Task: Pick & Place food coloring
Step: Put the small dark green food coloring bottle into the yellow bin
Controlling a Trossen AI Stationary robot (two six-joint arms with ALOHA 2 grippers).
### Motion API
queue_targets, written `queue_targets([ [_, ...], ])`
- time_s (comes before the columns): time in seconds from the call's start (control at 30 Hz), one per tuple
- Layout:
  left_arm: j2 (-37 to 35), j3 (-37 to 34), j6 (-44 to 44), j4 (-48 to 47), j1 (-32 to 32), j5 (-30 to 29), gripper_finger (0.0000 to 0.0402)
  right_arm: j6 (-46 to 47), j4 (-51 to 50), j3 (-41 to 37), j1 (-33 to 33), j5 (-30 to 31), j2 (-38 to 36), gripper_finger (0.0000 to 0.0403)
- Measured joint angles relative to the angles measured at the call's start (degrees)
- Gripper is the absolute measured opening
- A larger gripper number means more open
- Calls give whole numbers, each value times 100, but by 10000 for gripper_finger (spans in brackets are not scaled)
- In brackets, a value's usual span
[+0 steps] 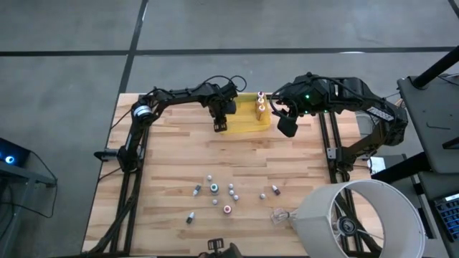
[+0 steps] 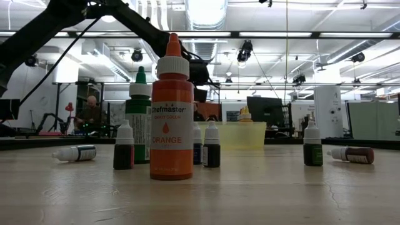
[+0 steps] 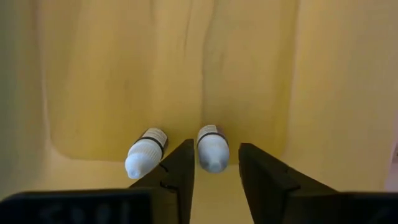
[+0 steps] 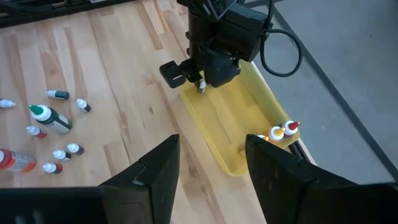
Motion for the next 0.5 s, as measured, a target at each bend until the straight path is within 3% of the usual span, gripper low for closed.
queue_targets([
  [0.23, 0, 474, -53, -423, 1, -3, 103, -33, -2, 0, -4, -2, 0, 173],
  [0.5, -4, 1594, -314, -1616, -70, -6, 103, -35, -2, 0, -2, -2, 0, 173],
])
